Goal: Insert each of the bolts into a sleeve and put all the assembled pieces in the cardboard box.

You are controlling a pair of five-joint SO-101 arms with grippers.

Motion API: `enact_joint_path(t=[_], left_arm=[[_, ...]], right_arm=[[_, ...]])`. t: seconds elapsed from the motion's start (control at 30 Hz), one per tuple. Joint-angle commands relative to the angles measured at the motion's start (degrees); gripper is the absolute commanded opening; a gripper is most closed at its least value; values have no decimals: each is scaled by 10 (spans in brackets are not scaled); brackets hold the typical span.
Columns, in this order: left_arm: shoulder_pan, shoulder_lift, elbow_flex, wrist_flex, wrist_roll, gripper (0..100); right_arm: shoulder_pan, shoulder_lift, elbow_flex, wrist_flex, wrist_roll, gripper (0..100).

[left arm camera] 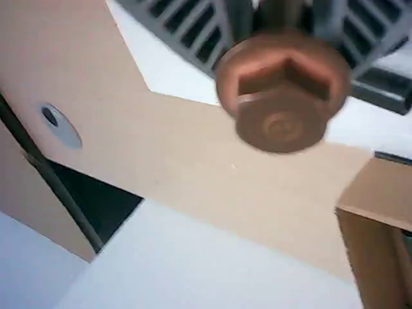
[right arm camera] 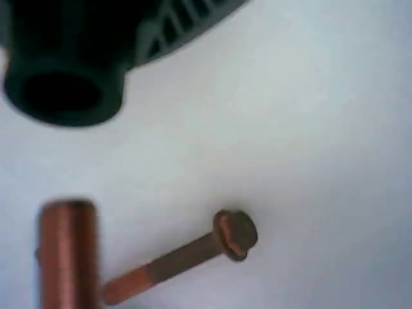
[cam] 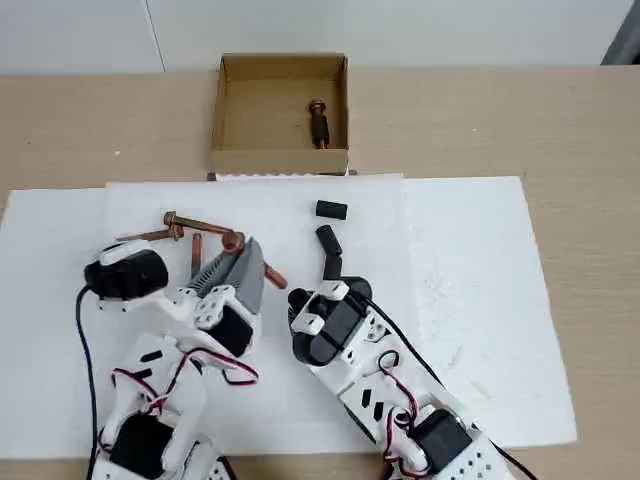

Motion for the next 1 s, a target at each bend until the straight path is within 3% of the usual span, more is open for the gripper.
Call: enact_joint_path(t=[0.0,0.2,0.5,0.83,0.97], left_arm=[[19,-8,-3,-15,2,5],[23,-7,-2,-12,2,5],[24,-7,-2,53,1,5],[65,-7,6,50,-1,5],[65,-9,26,40,-36,5]], right_arm=[[-5,-7,-4,-16,29,2],[-4,-7,-6,-16,34,2],[-4,-7,-7,-16,34,2],[-5,-8,-8,-16,34,2],[-5,-8,-15,-16,34,2]])
